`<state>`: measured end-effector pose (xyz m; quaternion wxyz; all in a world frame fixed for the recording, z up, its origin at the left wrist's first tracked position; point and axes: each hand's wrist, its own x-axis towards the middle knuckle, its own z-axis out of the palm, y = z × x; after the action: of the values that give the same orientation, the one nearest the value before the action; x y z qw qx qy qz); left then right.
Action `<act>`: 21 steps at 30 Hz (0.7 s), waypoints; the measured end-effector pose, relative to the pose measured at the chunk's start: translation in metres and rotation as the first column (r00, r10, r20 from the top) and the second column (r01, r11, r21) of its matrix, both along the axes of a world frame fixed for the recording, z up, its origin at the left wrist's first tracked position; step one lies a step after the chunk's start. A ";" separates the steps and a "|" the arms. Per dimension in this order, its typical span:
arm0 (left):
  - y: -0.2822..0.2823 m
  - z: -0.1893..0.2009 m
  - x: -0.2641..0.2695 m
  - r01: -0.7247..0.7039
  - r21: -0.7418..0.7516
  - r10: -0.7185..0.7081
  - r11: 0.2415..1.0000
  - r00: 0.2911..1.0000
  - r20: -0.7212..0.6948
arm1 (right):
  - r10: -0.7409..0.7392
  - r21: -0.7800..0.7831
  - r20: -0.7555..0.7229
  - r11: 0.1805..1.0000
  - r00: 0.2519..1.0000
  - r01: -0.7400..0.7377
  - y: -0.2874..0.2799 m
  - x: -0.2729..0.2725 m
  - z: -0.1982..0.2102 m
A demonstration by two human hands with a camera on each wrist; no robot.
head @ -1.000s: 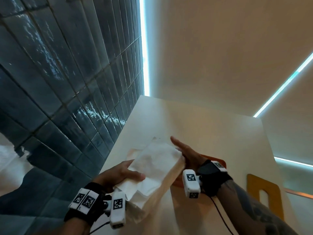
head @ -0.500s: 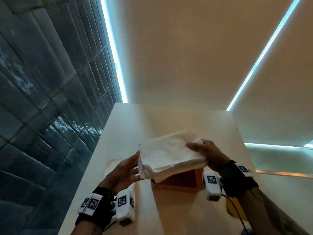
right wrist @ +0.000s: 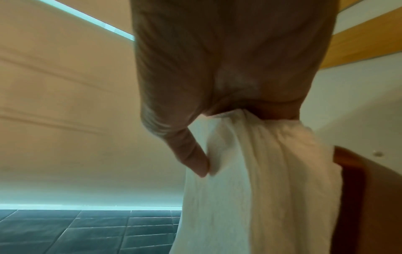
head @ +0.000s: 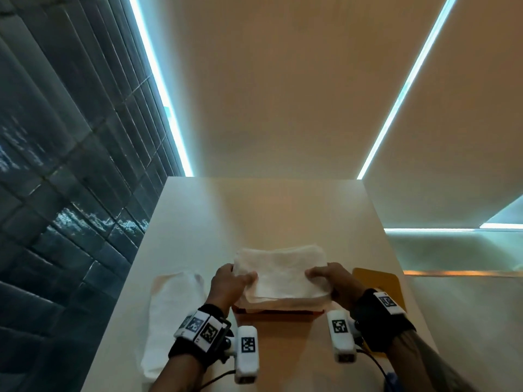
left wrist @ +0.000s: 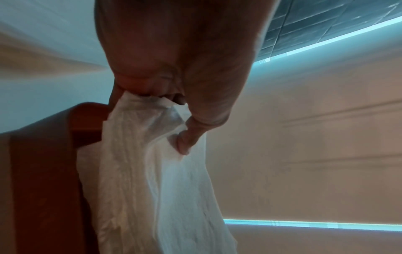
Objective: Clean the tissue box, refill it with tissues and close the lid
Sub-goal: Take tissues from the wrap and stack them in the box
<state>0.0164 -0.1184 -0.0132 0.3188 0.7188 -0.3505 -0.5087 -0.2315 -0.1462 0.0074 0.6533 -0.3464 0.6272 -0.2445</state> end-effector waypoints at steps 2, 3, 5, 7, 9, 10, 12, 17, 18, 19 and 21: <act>0.000 -0.002 -0.004 0.014 0.007 -0.015 1.000 0.998 0.055 | 0.028 0.004 -0.117 1.000 0.993 -0.028 -0.003 0.001 -0.001; -0.001 -0.002 -0.006 0.023 0.013 -0.024 1.000 0.995 0.098 | 0.053 0.004 -0.172 0.999 0.984 -0.053 -0.004 0.002 -0.003; -0.003 0.000 -0.011 0.059 0.038 -0.066 0.998 0.973 0.222 | 0.114 -0.002 -0.304 0.993 0.946 -0.120 -0.007 0.004 -0.004; -0.005 0.003 -0.018 0.112 0.077 -0.131 0.991 0.935 0.331 | 0.197 0.006 -0.471 0.976 0.860 -0.220 -0.008 0.007 -0.003; -0.007 0.005 -0.024 0.157 0.119 -0.193 0.980 0.889 0.416 | 0.270 0.038 -0.626 0.948 0.732 -0.317 -0.008 0.013 -0.002; -0.007 0.004 -0.027 0.173 0.138 -0.217 0.975 0.864 0.455 | 0.293 0.051 -0.680 0.934 0.672 -0.355 -0.008 0.017 -0.003; -0.008 0.003 -0.033 0.210 0.174 -0.271 0.962 0.804 0.529 | 0.328 0.070 -0.731 0.909 0.599 -0.411 -0.008 0.023 -0.006; -0.010 -0.004 -0.044 0.300 0.241 -0.384 0.923 0.676 0.629 | 0.371 0.104 -0.770 0.876 0.519 -0.471 -0.007 0.032 -0.010; -0.010 -0.005 -0.046 0.314 0.248 -0.398 0.917 0.659 0.639 | 0.377 0.108 -0.777 0.869 0.504 -0.483 -0.007 0.033 -0.009; -0.010 -0.007 -0.048 0.329 0.253 -0.412 0.910 0.643 0.646 | 0.380 0.106 -0.783 0.862 0.492 -0.496 -0.007 0.035 -0.010; -0.010 -0.012 -0.051 0.354 0.274 -0.443 0.894 0.611 0.657 | 0.387 0.114 -0.792 0.854 0.472 -0.508 -0.005 0.037 -0.009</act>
<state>-0.0348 -0.1281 -0.0250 -0.0031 0.7782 -0.5656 -0.2729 -0.1947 -0.1509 -0.0014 0.3216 -0.6133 0.7178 0.0721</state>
